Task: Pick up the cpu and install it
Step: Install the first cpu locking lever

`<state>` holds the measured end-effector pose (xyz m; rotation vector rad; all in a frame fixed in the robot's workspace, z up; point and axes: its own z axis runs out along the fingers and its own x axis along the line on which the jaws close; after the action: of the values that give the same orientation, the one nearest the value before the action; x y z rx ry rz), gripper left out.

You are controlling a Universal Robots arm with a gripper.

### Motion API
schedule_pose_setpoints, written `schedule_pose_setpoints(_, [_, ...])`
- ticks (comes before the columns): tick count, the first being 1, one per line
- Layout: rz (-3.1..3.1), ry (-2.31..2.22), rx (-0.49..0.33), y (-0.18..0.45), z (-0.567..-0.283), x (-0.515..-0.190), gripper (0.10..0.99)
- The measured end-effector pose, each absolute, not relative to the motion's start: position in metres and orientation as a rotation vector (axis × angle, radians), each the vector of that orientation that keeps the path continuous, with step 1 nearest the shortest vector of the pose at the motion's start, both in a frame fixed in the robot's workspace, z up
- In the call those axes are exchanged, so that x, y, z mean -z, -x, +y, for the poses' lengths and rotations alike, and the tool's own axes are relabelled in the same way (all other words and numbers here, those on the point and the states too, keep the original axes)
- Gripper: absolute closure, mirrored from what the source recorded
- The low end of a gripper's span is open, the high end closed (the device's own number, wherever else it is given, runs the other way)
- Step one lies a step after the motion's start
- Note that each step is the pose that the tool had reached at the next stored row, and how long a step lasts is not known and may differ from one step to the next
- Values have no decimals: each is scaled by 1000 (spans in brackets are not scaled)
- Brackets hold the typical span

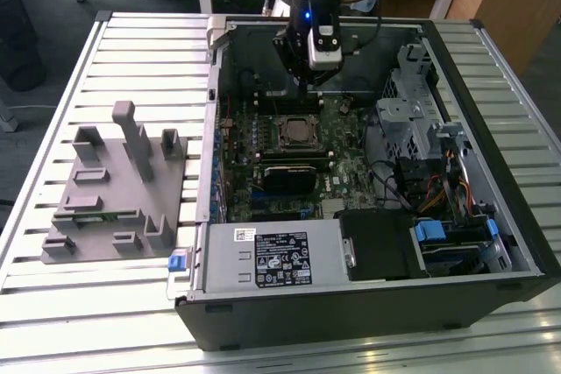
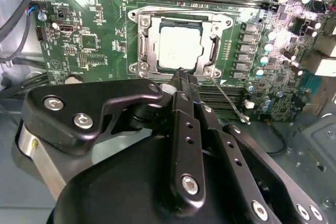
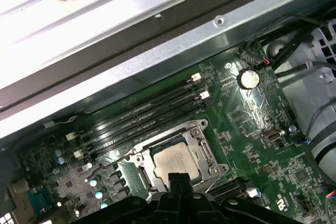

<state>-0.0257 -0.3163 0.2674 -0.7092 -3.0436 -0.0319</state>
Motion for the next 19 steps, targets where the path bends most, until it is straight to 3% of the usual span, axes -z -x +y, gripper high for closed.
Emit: schedule_pose_setpoints(19, [-3113,242,28,26,-316,-266,980])
